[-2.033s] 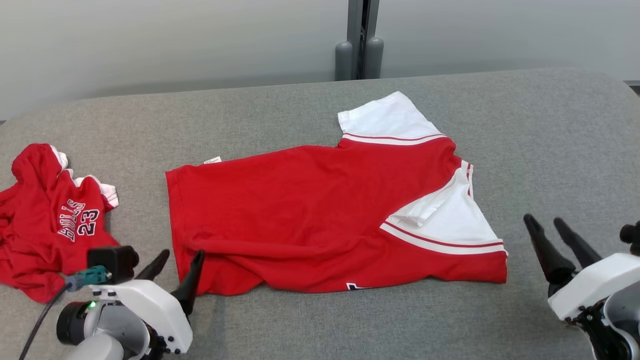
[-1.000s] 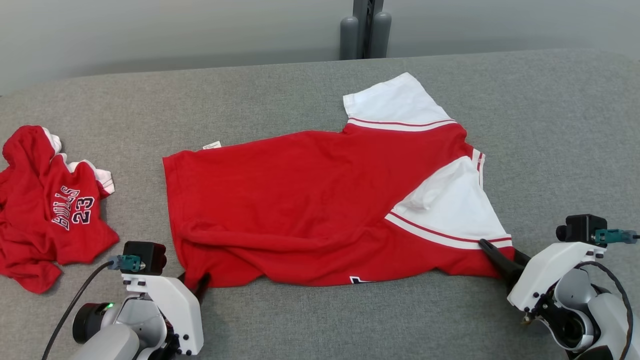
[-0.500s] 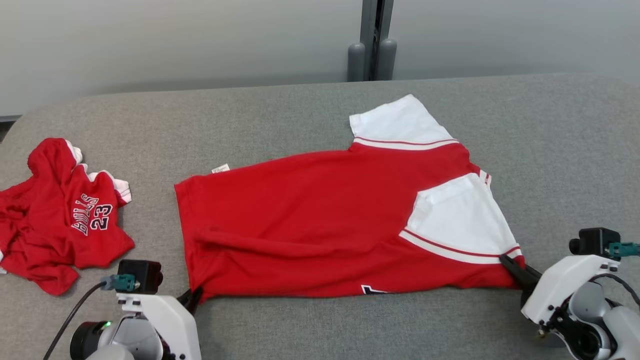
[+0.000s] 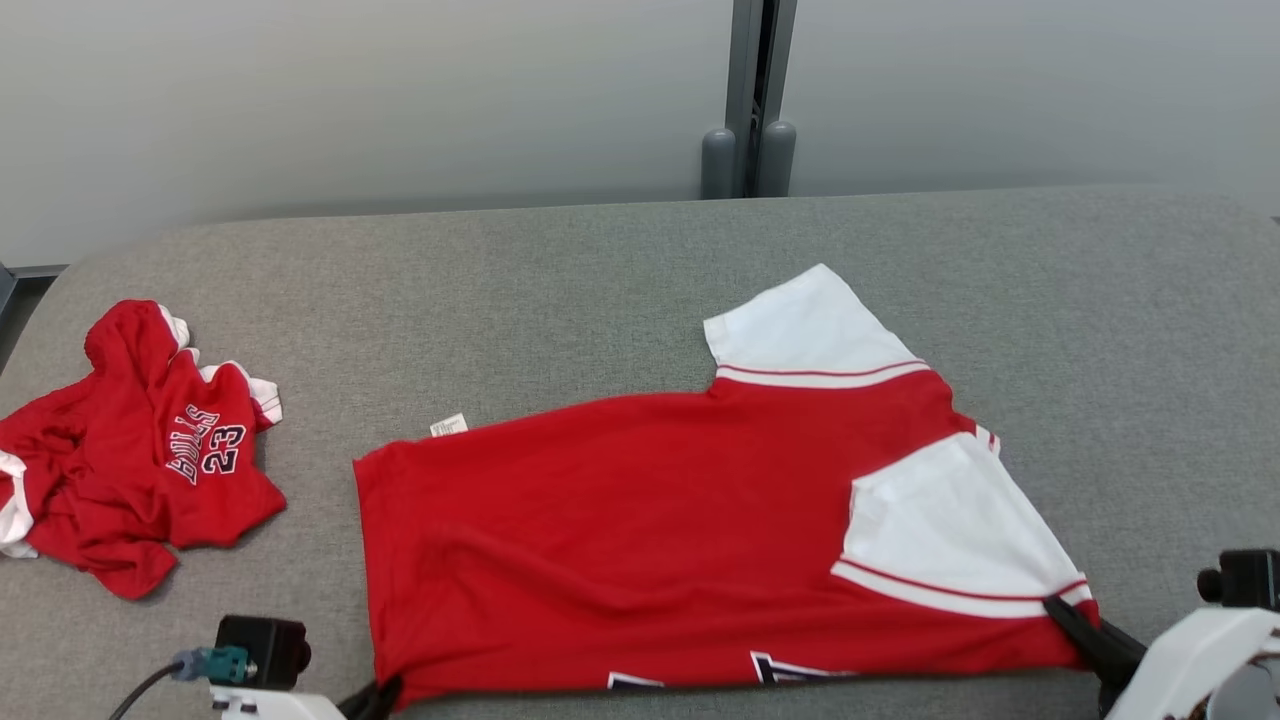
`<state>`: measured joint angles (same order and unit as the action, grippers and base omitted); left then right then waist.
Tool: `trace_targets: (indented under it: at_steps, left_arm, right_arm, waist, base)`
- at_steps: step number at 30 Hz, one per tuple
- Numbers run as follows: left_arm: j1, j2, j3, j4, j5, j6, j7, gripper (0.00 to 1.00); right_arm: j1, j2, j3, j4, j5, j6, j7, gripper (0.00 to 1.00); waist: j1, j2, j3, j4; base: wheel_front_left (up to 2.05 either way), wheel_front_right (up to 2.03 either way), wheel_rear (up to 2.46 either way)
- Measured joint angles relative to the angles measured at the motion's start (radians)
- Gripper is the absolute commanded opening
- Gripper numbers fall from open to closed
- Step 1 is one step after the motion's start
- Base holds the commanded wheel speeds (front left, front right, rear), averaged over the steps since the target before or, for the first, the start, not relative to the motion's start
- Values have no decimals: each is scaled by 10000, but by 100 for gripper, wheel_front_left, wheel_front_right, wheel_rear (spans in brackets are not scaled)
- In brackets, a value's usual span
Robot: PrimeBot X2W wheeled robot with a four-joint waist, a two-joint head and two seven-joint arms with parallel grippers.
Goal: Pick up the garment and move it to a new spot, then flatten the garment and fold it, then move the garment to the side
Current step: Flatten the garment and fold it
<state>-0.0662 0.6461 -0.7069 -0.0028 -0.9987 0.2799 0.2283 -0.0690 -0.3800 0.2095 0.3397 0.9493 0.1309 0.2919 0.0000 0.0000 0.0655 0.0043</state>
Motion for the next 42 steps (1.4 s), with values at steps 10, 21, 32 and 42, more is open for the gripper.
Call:
trace_targets:
  at_steps: [10, 21, 32, 42]
  left_arm:
    - [711, 378, -119, -631, -163, 280, 253, 0]
    - [758, 556, 73, -976, -123, 796, 301, 100]
    - [-387, 353, 548, -995, 918, 1638, -614, 100]
    - [-2771, -449, 261, 199, 1429, 1198, -144, 100]
  right_arm:
    - [1941, 761, -1603, -1547, -895, 0, 1290, 0]
    - [2255, 1885, -3053, -3175, -2155, -2, 2464, 100]
    - [558, 2084, -2917, -3639, -2928, -2, 2105, 100]
    - [-3270, 1348, -2065, -1496, -3016, -2, 1327, 100]
  waist:
    - [0, 0, -53, 6]
    - [0, 0, -124, -84]
    - [0, 0, 47, -166]
    - [0, 0, 1247, 78]
  base:
    - [0, 0, 0]
    - [0, 0, 0]
    - [0, 0, 0]
    - [0, 0, 0]
